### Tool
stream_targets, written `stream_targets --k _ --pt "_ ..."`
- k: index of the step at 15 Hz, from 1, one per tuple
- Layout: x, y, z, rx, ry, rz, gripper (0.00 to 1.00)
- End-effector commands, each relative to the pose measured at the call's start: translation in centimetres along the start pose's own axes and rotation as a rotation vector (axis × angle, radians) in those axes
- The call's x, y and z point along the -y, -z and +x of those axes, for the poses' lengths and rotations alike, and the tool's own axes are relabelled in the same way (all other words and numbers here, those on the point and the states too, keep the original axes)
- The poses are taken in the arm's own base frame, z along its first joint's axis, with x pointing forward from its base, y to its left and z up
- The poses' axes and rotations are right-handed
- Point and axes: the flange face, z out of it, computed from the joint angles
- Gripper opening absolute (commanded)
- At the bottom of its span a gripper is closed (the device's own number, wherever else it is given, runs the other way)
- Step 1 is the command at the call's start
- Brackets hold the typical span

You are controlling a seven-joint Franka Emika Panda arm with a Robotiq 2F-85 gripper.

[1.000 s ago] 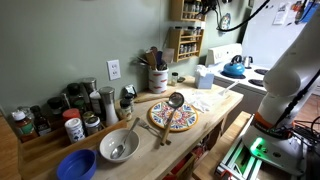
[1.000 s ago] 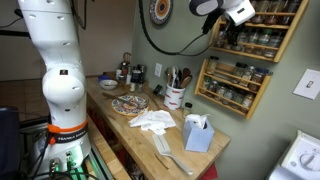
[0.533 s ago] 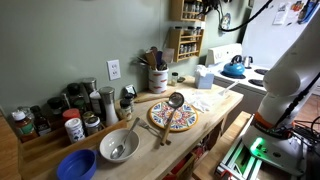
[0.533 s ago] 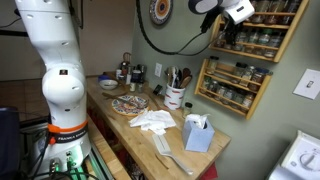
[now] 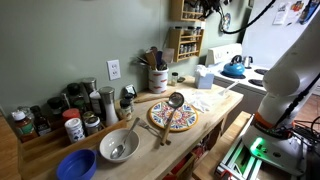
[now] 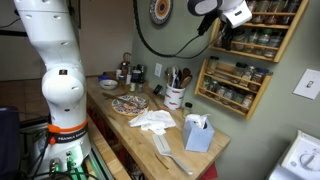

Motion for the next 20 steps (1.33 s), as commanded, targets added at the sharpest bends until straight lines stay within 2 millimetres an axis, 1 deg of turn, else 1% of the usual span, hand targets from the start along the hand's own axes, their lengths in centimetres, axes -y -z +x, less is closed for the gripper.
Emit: stream_targets --k 1,4,7,10,12,16,20 --pt "-3.7 -1.9 -0.9 0.058 -0.005 -0.125 1.0" --pt "-5.4 -2.9 -1.1 0.075 0.001 -0.176 1.0" --pt "-5.9 -2.7 -0.9 0.072 0.021 -0.189 1.0" --pt "-5.3 -1.5 -0.7 0.089 0.089 -0.187 1.0" --pt "-4.6 -0.4 -0.4 0.089 0.14 -0.179 1.0" --pt "-2.7 1.5 0.5 0.062 0.128 -0.108 1.0" --pt "-0.6 1.9 0.9 0.032 0.068 -0.028 1.0"
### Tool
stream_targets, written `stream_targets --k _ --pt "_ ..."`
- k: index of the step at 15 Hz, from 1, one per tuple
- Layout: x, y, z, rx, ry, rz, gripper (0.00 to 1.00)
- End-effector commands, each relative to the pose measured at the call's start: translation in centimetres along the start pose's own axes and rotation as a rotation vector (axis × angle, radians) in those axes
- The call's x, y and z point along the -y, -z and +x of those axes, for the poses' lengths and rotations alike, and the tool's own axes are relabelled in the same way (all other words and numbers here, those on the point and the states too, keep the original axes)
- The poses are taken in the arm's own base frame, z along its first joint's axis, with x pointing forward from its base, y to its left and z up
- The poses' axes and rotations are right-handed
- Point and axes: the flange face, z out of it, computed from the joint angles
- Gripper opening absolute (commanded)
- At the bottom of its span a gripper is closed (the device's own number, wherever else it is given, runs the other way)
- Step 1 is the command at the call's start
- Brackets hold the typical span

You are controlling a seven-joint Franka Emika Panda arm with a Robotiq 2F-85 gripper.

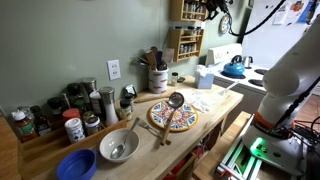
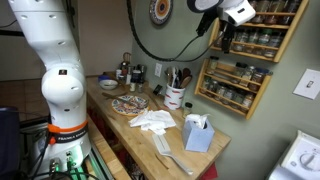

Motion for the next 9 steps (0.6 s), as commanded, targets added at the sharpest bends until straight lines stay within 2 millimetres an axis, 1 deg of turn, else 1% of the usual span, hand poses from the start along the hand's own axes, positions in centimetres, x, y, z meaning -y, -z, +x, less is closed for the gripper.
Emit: stream_targets --k 1,4,9 --pt "1.5 0.1 0.5 -0.01 -0.06 0.071 1.0" --pt "2.6 0.0 1.0 -0.034 -0.11 0.143 1.0" --pt "3.5 -0.8 1.7 -0.07 -0.163 0.216 1.0"
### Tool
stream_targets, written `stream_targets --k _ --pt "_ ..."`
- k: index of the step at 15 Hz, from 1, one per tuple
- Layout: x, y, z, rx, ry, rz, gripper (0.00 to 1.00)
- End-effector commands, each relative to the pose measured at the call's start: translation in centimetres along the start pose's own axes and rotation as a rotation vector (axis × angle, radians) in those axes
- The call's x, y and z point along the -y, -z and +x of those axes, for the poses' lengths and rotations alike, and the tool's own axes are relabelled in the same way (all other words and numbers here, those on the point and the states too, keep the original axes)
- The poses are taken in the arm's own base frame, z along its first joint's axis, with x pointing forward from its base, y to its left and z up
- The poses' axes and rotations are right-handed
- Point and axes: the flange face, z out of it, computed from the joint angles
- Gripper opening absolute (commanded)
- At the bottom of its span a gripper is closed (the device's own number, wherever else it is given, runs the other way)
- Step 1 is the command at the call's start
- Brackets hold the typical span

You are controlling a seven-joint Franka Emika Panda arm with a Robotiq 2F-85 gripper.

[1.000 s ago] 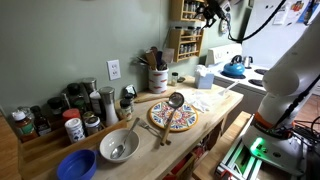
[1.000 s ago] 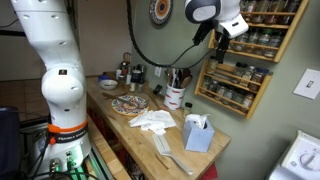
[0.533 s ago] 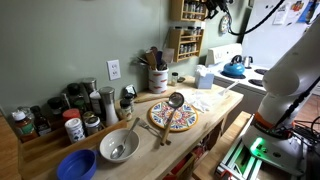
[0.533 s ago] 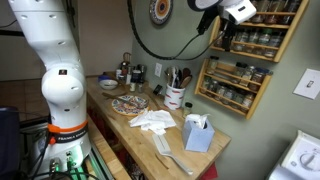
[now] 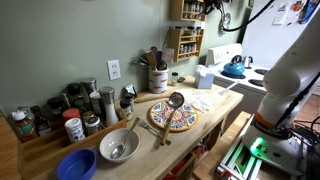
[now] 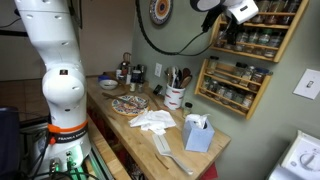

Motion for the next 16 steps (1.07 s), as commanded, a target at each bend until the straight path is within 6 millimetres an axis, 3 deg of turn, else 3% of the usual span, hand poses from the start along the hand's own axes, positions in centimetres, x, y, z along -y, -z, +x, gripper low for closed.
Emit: stream_targets --k 1,11,16 --pt "0.9 -0.9 0.3 -0.019 -0.044 0.06 1.0" --pt "0.5 -3.4 0.0 -0.013 -0.081 0.063 1.0" --pt "-0.4 -3.3 -0.1 -0.004 -0.066 0.022 1.0"
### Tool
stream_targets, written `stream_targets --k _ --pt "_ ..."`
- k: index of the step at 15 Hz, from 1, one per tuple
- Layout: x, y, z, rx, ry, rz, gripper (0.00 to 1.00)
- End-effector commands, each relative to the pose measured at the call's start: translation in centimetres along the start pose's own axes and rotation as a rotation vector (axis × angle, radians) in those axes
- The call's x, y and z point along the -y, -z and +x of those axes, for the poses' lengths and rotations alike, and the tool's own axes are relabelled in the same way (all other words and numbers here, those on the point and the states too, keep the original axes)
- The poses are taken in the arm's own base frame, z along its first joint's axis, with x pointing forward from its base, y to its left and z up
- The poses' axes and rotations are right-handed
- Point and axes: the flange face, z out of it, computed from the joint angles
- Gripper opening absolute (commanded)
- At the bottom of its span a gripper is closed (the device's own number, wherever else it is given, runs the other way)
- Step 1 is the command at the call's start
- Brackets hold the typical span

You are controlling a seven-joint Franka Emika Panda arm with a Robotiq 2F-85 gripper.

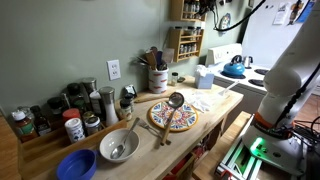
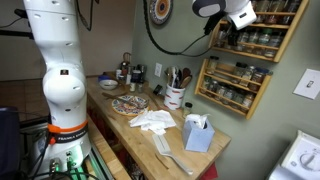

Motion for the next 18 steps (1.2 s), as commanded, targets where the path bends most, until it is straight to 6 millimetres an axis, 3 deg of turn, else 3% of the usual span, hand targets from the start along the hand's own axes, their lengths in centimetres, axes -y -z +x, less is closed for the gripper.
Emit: stream_targets --k 1,10,18 --pt "-1.5 0.0 0.1 0.005 0.004 -0.048 1.0" --pt "-3.3 2.3 -0.3 0.042 0.031 -0.11 1.0" --pt "-4.6 3.0 -0.7 0.065 0.05 -0.159 1.0"
